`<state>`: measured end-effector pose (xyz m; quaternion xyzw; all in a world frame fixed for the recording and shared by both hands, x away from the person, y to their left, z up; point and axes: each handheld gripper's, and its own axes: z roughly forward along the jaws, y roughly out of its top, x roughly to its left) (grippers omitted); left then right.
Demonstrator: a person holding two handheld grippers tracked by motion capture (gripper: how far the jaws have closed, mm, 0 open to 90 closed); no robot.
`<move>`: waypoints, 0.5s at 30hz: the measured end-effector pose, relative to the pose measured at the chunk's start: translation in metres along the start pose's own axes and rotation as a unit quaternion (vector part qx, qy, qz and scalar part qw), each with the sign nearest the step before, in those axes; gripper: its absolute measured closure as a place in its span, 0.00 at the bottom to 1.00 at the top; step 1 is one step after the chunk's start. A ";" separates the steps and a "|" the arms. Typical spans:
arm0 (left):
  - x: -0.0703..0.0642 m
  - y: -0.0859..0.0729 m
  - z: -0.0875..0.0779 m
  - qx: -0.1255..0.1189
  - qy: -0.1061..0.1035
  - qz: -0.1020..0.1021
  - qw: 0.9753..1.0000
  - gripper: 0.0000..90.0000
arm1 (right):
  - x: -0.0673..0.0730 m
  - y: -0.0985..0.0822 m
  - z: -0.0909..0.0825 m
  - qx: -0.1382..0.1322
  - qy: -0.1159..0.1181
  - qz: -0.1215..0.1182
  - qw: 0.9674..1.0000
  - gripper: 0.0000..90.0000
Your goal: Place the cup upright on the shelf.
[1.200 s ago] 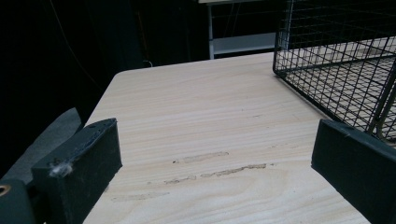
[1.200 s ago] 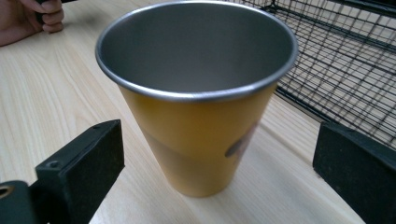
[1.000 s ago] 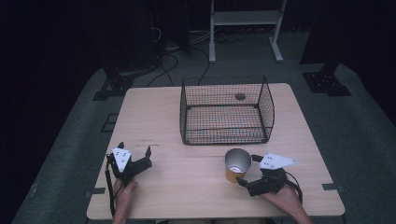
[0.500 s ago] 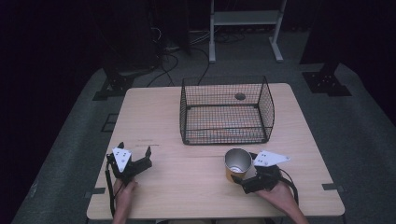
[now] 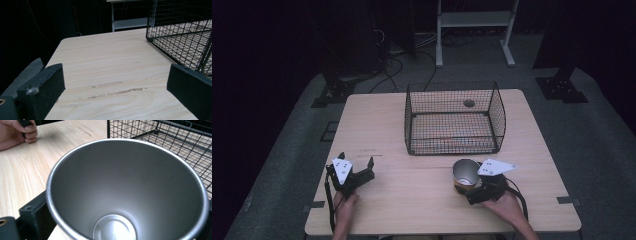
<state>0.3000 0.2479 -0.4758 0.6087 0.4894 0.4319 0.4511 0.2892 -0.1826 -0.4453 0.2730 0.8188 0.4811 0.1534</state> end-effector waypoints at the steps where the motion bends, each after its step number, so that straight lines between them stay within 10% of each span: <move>1: 0.000 0.000 0.000 0.000 0.000 0.000 1.000 0.01 | -0.001 0.000 0.000 -0.001 0.002 0.001 1.000 0.02; 15: 0.000 0.000 0.000 0.001 0.000 0.002 1.000 0.01 | -0.009 0.009 -0.008 -0.001 0.017 0.003 1.000 0.14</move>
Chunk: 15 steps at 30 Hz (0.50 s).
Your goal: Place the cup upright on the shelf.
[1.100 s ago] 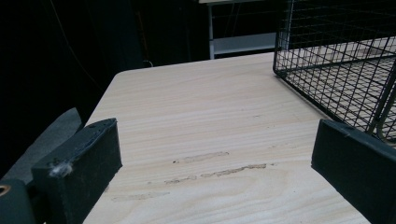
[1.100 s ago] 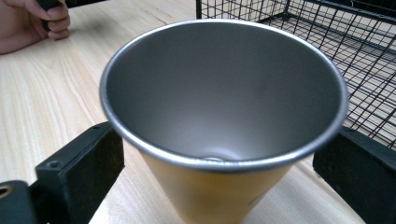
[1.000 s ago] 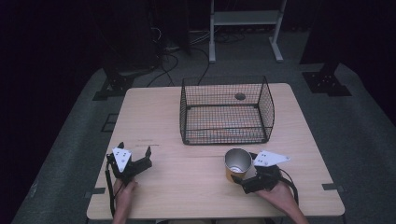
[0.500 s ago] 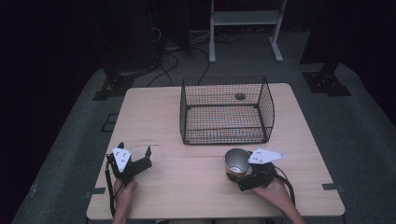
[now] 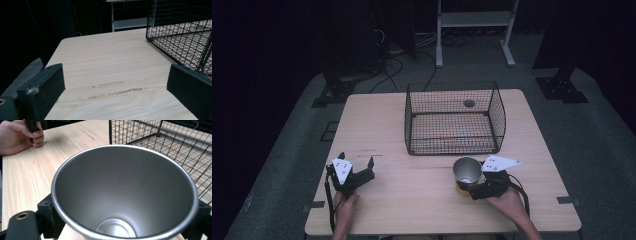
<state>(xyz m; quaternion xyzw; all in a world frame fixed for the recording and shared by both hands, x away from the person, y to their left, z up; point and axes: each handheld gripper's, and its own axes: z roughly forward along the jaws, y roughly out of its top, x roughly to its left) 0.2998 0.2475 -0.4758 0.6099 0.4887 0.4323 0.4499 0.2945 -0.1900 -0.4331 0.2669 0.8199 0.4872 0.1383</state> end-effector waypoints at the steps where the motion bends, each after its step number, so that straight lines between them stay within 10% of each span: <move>1: 0.000 0.000 0.000 0.000 0.000 0.000 1.000 0.01 | -0.003 0.005 -0.003 0.001 0.007 0.002 1.000 0.15; 15: 0.000 0.000 0.000 0.000 0.000 0.000 1.000 0.01 | -0.021 0.040 -0.010 0.015 0.022 -0.006 1.000 0.14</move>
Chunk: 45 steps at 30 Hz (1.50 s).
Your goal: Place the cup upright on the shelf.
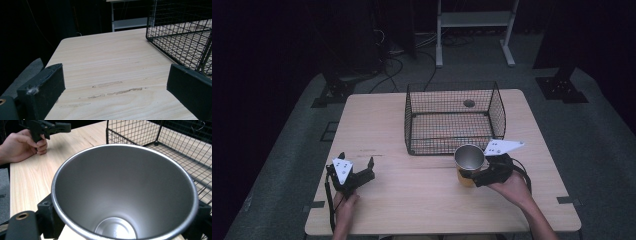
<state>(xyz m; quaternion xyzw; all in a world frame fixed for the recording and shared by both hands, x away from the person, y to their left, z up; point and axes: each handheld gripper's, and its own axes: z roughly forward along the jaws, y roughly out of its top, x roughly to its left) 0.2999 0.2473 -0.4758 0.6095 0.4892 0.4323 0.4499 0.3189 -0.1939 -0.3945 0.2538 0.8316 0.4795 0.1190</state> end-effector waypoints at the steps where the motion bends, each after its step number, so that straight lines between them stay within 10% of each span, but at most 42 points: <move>1: 0.000 0.000 0.000 0.000 0.000 0.000 1.000 0.01 | -0.002 0.003 0.000 0.000 0.003 0.000 1.000 0.14; 21: 0.000 0.000 0.000 -0.001 0.000 -0.002 1.000 0.01 | -0.036 0.066 -0.006 -0.027 0.023 0.015 0.999 0.14; 45: 0.001 0.000 0.000 0.000 0.000 -0.003 1.000 0.01 | -0.083 0.111 0.023 0.005 0.004 0.030 1.000 0.14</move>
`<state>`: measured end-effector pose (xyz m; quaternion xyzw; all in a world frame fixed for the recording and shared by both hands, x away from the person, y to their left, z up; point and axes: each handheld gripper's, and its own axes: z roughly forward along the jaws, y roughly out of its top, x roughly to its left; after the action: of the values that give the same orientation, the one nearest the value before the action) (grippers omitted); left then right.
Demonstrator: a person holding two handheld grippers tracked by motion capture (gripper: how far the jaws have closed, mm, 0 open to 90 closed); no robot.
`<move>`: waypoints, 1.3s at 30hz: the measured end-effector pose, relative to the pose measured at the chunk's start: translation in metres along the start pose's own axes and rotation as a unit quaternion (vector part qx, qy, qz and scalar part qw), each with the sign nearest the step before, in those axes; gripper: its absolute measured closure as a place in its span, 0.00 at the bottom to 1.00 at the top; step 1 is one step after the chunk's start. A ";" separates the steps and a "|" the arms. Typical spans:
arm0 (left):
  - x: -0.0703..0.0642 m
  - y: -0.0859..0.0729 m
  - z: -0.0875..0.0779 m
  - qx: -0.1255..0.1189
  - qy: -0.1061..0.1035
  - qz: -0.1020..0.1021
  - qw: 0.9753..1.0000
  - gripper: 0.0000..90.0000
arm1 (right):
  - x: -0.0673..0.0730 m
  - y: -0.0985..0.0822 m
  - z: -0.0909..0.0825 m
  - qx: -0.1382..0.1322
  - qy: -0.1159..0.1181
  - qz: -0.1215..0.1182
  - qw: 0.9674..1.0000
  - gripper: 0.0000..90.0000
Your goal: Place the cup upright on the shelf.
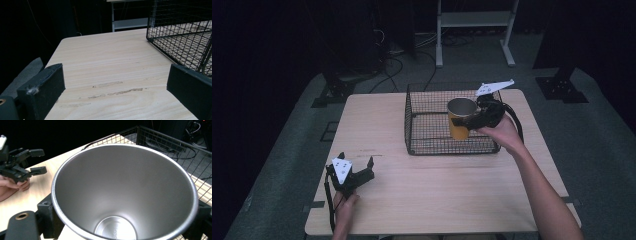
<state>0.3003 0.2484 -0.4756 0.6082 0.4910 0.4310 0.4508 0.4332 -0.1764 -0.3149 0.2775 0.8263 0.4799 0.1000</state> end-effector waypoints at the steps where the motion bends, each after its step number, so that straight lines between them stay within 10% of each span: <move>1: 0.000 0.000 0.000 0.000 0.000 0.001 1.000 0.01 | -0.001 0.001 0.002 0.001 0.000 0.001 1.000 0.14; 39: 0.001 0.000 -0.001 -0.002 -0.001 -0.004 1.000 0.01 | -0.049 0.012 0.084 0.053 -0.007 0.016 0.998 0.14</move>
<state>0.2998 0.2492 -0.4754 0.6059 0.4921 0.4299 0.4537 0.5142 -0.1375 -0.3532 0.2995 0.8452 0.4347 0.0832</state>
